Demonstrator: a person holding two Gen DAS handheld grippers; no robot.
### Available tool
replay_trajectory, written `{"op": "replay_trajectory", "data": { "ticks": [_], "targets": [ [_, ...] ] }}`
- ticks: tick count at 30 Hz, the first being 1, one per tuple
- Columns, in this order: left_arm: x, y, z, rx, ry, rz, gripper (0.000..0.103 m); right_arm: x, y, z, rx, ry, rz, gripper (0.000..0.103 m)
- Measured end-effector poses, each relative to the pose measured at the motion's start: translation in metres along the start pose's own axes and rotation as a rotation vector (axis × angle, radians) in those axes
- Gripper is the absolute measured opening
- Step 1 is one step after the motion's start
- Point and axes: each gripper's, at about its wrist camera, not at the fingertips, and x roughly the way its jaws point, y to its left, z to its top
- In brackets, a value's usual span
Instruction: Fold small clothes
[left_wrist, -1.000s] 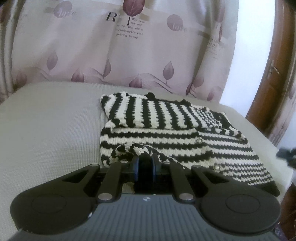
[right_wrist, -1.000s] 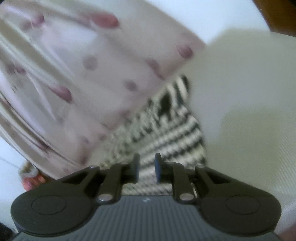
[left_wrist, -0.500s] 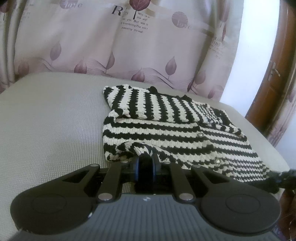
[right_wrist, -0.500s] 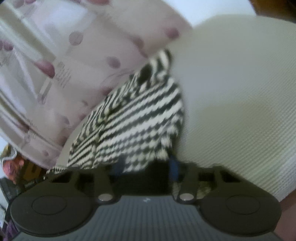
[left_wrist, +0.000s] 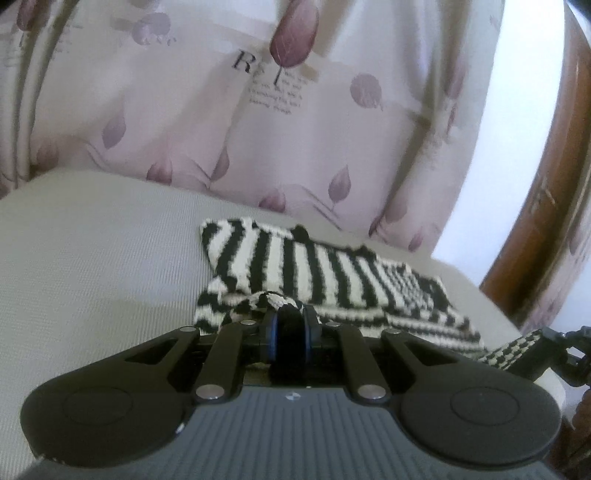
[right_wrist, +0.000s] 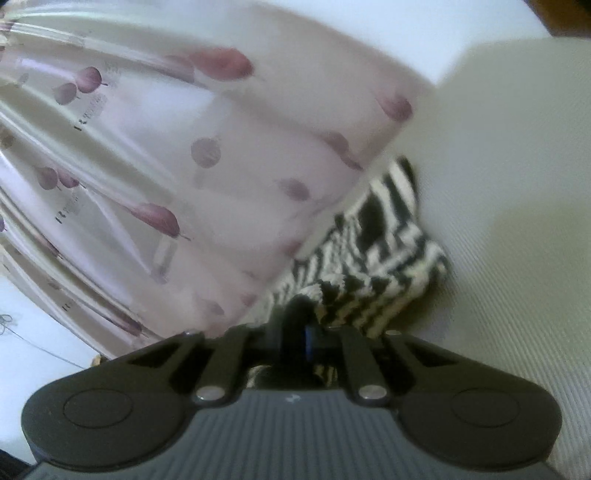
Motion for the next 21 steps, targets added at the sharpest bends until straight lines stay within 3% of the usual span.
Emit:
{"op": "replay_trajectory", "data": {
  "ticks": [11, 21],
  "targets": [
    [0.048, 0.009, 0.04, -0.056, -0.073, 0.048, 0.009, 0.066, -0.008, 0.062, 0.02, -0.021, 0.007, 0.011],
    [0.12, 0.016, 0.068, -0.094, -0.097, 0.107, 0.009, 0.121, -0.052, 0.098, 0.129, -0.031, -0.045, 0.011]
  ]
}}
